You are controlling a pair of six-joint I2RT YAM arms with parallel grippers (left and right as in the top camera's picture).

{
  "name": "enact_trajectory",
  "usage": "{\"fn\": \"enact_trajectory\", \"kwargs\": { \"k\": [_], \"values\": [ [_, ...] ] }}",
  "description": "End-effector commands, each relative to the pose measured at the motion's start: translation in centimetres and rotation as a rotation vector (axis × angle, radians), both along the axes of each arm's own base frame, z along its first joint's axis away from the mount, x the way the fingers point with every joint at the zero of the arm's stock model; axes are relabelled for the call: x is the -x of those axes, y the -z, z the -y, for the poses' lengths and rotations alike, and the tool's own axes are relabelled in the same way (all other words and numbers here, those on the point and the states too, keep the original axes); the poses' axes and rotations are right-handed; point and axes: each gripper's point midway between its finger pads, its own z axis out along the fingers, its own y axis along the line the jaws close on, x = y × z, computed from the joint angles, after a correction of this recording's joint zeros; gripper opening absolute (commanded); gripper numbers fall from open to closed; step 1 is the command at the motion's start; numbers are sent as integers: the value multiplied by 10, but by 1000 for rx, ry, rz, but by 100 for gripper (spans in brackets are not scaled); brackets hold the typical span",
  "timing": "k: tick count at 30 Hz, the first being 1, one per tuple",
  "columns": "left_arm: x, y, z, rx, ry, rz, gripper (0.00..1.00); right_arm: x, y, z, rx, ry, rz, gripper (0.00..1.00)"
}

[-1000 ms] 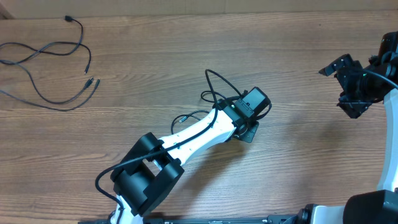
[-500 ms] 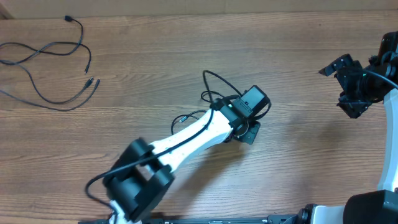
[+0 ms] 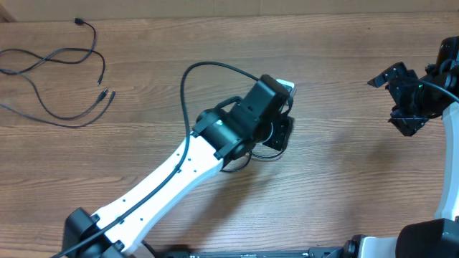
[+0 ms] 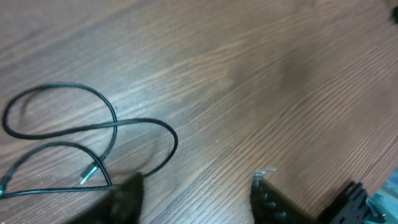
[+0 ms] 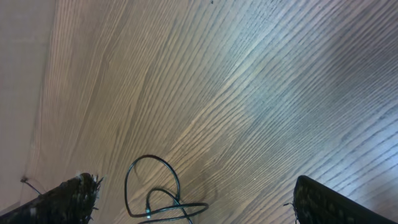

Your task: Untangle cables

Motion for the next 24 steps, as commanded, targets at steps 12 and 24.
{"fn": "enact_trajectory", "kwargs": {
  "k": [12,24],
  "values": [
    [-3,145,29,-212,61,-193,68,-2,-8,3,18,5,24,100],
    [-13,191,43,-210,20,-224,19,-2,-8,3,18,5,24,100]
  ]
}}
